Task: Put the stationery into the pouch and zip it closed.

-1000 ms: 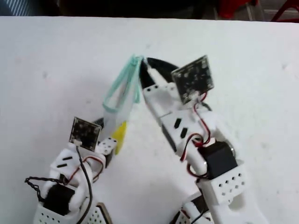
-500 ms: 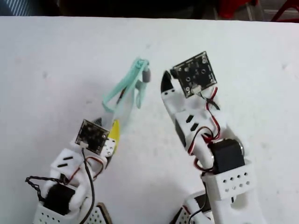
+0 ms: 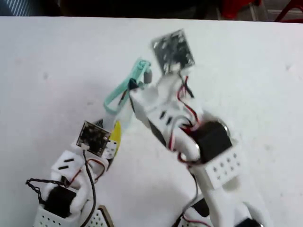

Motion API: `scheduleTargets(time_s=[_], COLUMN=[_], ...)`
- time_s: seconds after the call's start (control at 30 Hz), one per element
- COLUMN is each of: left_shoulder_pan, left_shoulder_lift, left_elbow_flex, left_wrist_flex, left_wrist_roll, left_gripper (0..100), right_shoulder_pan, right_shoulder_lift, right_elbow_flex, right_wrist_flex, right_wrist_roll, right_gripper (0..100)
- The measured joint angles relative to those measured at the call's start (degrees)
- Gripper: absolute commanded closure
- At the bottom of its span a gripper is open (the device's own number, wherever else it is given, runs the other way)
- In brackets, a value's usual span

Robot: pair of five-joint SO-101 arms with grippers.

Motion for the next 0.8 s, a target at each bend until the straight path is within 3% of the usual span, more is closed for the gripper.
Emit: scheduleTargets(time_s=[0.1, 0.2, 0.53, 0.8], left_shoulder_pan=[0.00, 0.00, -0.09, 0.09], left_shoulder_lift=[0.00, 0.00, 0.00, 0.00], left_elbow_flex=[0.00, 0.00, 0.00, 0.00], left_wrist_flex=[0.00, 0.00, -0.09, -0.09], left_wrist_roll=[0.00, 0.00, 0.09, 0.00], left_gripper=[98, 98, 98, 98], right_shoulder_pan=[-0.79, -2.11, -3.60, -4.75], right_shoulder_lift=[7.30, 14.59, 30.07, 32.00], right_elbow_flex=[-7.47, -15.65, -39.38, -41.49], right_wrist_flex=[5.71, 10.20, 21.10, 23.30], right_wrist_roll=[-8.53, -11.69, -14.42, -15.47], right_gripper=[60.8, 60.8, 60.8, 60.8])
